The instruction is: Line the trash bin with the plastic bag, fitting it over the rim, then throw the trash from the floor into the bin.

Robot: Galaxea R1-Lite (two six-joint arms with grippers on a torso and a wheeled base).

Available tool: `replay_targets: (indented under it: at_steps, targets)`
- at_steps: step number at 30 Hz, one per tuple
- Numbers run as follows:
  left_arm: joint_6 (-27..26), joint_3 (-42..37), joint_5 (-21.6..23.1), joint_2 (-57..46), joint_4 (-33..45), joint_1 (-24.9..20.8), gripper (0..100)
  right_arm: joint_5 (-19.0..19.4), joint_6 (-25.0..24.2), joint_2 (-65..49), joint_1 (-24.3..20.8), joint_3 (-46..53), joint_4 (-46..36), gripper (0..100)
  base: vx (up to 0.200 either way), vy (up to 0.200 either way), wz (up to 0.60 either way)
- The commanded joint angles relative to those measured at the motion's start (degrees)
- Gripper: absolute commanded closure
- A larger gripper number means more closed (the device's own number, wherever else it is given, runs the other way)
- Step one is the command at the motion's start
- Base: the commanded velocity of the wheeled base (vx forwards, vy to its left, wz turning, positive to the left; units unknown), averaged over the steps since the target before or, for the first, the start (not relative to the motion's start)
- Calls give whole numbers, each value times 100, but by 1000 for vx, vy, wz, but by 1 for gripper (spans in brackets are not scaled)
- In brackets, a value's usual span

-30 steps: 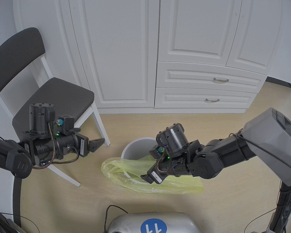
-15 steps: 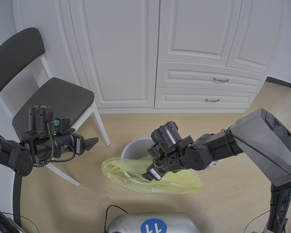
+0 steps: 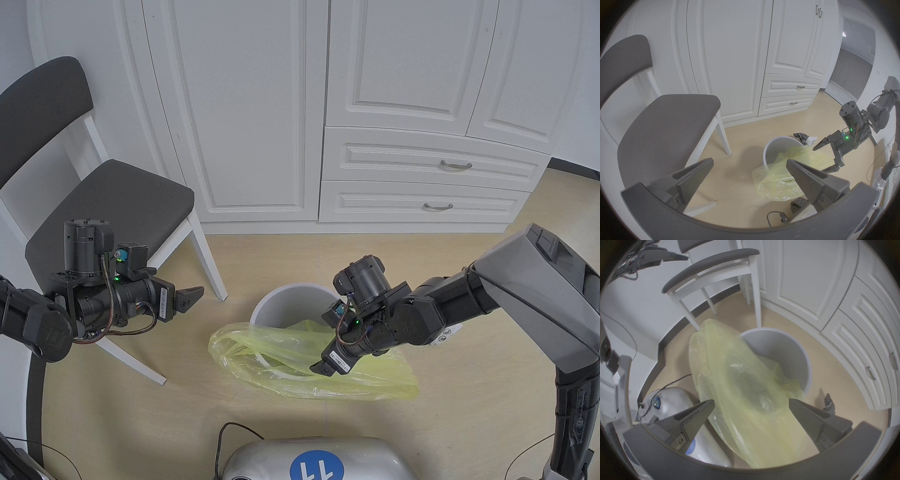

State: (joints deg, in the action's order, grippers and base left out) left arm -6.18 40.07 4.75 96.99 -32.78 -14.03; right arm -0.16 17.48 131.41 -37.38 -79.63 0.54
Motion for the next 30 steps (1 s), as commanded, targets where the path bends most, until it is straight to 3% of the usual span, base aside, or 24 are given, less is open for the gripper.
replay_targets:
  at_steps: [1, 12, 18, 25, 26, 30]
  targets:
    - [-32, -8, -1, 119, 0, -12, 0, 244, 142, 16, -7, 290, 8, 0, 0, 0, 0]
    - [-32, 1, -18, 171, -9, -29, 0, 262, 361, 77, -130, 826, 658, 0, 0, 0, 0]
    - [-32, 1, -36, 206, -62, -29, 0, 236, 388, 473, -77, 589, 1441, 0, 0, 0, 0]
    - [-41, 1, -36, 356, -238, -21, 0, 244, 388, 842, 81, 378, 1467, 0, 0, 0, 0]
    - [-32, -8, -36, 365, -264, -21, 0, 253, 396, 860, 108, 378, 1484, 100, 0, 0, 0]
    - [-41, -8, -36, 373, -290, -12, 0, 262, 361, 798, 160, 334, 1643, 100, 0, 0, 0]
